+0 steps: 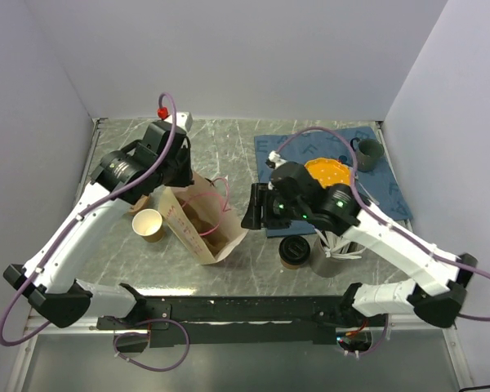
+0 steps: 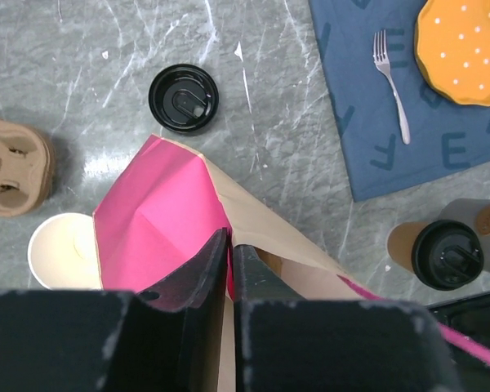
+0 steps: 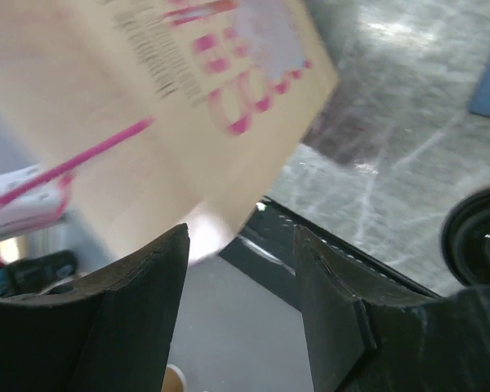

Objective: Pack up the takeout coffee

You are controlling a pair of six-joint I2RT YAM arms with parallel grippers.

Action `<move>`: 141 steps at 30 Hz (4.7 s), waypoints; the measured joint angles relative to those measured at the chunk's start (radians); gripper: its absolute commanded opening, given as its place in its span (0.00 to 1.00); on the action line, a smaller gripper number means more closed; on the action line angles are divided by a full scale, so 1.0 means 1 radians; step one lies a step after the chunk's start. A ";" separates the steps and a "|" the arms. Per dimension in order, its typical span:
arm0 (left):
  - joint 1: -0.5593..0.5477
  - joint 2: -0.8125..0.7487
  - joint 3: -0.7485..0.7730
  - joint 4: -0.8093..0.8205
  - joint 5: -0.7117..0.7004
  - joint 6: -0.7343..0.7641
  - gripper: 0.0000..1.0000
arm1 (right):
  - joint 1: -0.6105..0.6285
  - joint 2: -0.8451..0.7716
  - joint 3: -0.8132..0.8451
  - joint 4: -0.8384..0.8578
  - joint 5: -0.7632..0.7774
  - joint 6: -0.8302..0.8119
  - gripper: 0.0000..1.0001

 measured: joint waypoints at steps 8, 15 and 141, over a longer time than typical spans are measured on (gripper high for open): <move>0.001 -0.065 -0.039 0.000 0.002 -0.053 0.11 | 0.006 0.143 0.117 -0.111 0.076 -0.007 0.46; 0.001 -0.097 -0.088 0.016 0.009 -0.086 0.01 | 0.006 0.144 0.130 -0.118 0.101 -0.039 0.00; -0.034 -0.179 -0.197 0.098 0.058 0.232 0.75 | -0.157 0.236 0.241 0.102 0.037 -0.421 0.54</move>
